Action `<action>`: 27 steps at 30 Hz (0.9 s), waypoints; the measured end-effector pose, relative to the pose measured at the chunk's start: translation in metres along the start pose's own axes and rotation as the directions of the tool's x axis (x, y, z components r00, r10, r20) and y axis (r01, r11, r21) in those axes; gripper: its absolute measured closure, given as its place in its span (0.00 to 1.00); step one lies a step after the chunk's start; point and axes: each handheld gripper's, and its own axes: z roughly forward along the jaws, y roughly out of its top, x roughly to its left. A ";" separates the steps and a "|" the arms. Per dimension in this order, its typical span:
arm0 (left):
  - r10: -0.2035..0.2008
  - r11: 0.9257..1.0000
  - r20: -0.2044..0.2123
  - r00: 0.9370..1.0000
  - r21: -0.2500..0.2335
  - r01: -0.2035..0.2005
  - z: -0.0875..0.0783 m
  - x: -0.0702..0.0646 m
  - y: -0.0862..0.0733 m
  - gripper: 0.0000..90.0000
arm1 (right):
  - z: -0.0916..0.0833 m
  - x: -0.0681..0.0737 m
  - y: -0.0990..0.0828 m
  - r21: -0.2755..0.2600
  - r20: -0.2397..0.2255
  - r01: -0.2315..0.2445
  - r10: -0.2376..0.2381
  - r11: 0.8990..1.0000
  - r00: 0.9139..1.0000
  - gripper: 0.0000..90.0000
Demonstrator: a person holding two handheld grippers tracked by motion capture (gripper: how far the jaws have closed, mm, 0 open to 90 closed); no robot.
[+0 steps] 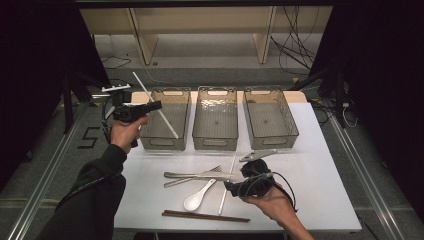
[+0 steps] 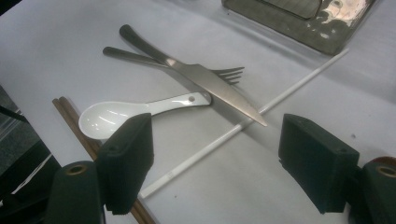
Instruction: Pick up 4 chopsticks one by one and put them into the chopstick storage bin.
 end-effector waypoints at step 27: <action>-0.031 0.994 -0.113 0.993 0.099 0.042 0.041 0.022 -0.003 0.93 | -0.001 0.001 0.000 -0.009 -0.009 0.002 -0.002 1.000 1.000 0.30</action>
